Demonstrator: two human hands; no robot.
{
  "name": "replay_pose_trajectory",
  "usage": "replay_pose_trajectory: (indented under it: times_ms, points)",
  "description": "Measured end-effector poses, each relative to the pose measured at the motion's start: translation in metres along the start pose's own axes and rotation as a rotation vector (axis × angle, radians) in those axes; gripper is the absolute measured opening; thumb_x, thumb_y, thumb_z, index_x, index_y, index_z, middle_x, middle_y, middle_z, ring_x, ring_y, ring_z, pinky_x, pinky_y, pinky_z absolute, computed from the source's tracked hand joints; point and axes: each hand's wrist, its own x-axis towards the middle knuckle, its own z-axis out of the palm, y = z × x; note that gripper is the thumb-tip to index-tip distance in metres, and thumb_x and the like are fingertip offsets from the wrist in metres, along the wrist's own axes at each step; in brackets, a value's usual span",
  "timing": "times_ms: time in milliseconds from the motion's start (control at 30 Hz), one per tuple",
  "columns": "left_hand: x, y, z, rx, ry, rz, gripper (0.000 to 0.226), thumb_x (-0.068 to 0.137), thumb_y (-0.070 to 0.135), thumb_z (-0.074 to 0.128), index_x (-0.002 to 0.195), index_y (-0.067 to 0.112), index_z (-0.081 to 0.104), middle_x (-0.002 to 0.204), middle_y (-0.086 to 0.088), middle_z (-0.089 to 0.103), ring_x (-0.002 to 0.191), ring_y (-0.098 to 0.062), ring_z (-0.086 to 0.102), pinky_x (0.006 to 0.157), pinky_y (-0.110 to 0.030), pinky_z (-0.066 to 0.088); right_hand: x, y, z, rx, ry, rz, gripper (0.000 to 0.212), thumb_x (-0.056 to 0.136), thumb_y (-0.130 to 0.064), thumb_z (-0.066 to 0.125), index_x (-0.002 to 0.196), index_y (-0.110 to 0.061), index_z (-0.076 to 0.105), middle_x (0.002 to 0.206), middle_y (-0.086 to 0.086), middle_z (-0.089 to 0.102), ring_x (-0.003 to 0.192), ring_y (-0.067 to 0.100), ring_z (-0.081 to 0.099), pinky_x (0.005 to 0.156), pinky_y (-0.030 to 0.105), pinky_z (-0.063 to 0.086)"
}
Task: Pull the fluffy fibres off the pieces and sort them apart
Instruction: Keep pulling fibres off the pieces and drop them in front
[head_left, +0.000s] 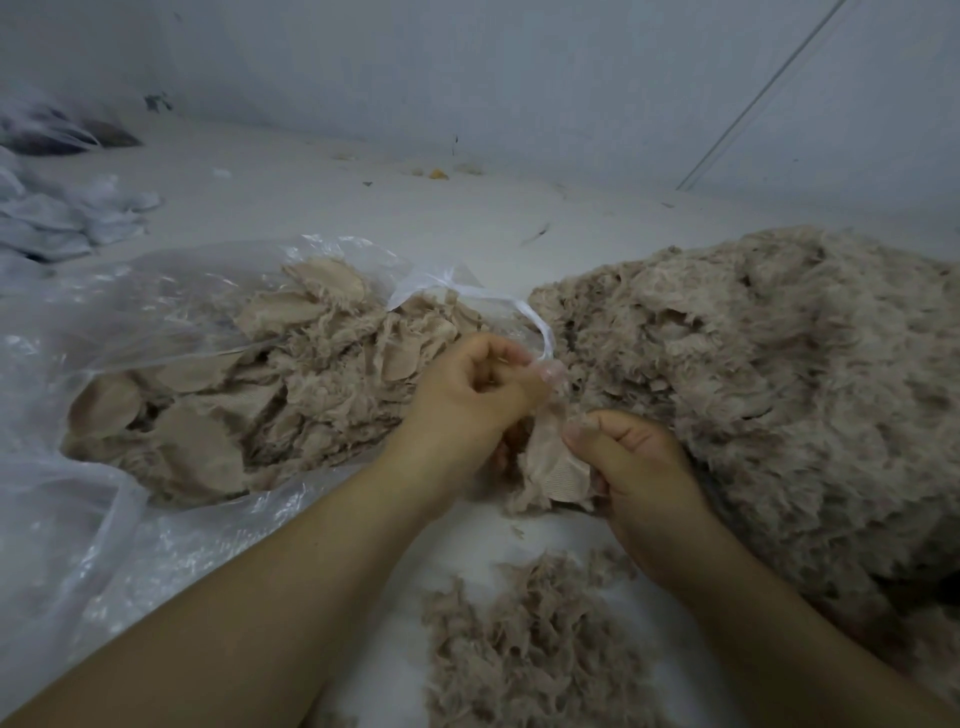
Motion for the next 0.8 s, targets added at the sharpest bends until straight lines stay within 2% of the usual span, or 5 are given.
replay_pose_trajectory:
  times_ms: [100,400,500,600,800]
  points:
    - [-0.003,0.000,0.001,0.077,-0.140,-0.027,0.033,0.077,0.020,0.079,0.109,0.020,0.070,0.087,-0.027,0.059,0.066,-0.021,0.054,0.054,-0.038,0.054,-0.001,-0.002,0.000,0.016,-0.021,-0.004,0.037,0.081,-0.027,0.068,0.075,0.008,0.057,0.058,0.010,0.052,0.049,0.013,0.048,0.046,0.022,0.042]
    - [-0.004,-0.005,0.003,0.026,-0.086,-0.010,0.016,0.086,0.007,0.071,0.071,0.012,0.075,0.053,-0.008,0.063,0.032,-0.015,0.045,0.034,-0.019,0.036,-0.004,-0.004,0.001,-0.028,-0.072,0.002,0.023,0.082,-0.031,0.067,0.079,-0.009,0.075,0.068,0.019,0.067,0.059,0.023,0.060,0.058,0.030,0.050]
    - [-0.001,-0.005,0.000,-0.009,0.022,-0.001,0.021,0.090,0.009,0.067,0.069,0.007,0.071,0.050,-0.010,0.061,0.030,-0.017,0.045,0.033,-0.020,0.035,-0.001,-0.001,0.000,-0.026,-0.011,0.013,0.051,0.080,-0.035,0.067,0.089,0.015,0.062,0.077,0.045,0.052,0.070,0.033,0.050,0.066,0.044,0.041]
    - [0.008,-0.003,-0.010,-0.031,0.152,-0.018,0.029,0.094,0.008,0.062,0.066,0.002,0.067,0.050,-0.014,0.058,0.032,-0.021,0.040,0.035,-0.023,0.035,-0.001,-0.003,0.002,0.025,0.039,0.031,0.067,0.075,-0.039,0.070,0.090,0.022,0.050,0.074,0.026,0.049,0.073,0.032,0.043,0.065,0.043,0.036]
    - [0.002,0.004,-0.014,0.161,-0.236,-0.137,0.055,0.067,0.049,0.082,0.072,-0.003,0.064,0.048,-0.007,0.055,0.036,-0.017,0.042,0.038,-0.018,0.031,0.000,-0.002,0.001,0.100,0.073,0.058,0.053,0.077,-0.043,0.064,0.092,0.007,0.064,0.075,0.021,0.050,0.073,0.032,0.045,0.070,0.045,0.041]
